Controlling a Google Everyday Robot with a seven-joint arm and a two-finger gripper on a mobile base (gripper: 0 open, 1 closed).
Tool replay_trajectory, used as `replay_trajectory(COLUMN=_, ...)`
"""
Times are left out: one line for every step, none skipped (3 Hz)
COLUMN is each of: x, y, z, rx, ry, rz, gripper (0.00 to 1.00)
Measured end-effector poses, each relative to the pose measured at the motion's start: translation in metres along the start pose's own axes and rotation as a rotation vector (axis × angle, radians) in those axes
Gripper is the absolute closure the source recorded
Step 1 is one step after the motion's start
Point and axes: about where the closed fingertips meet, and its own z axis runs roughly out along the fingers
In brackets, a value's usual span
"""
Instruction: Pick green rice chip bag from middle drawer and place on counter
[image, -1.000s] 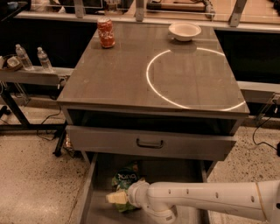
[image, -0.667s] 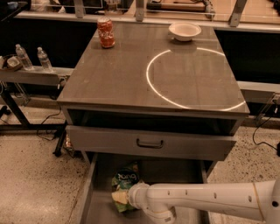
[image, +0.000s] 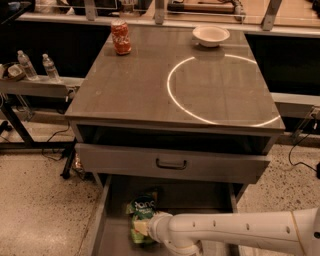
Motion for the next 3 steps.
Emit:
replay_trajectory(x=-0.006, y=-0.005, z=-0.032, rx=0.017, ry=-0.025, rz=-0.029, gripper=0.94)
replay_trajectory(x=-0.03, y=-0.048, z=-0.083, rx=0.079, ry=-0.065, rz=-0.079, gripper=1.0)
replay_trajectory(x=-0.049, y=-0.079, z=-0.137, rx=0.072, ry=-0.019, rz=-0.192, gripper=1.0)
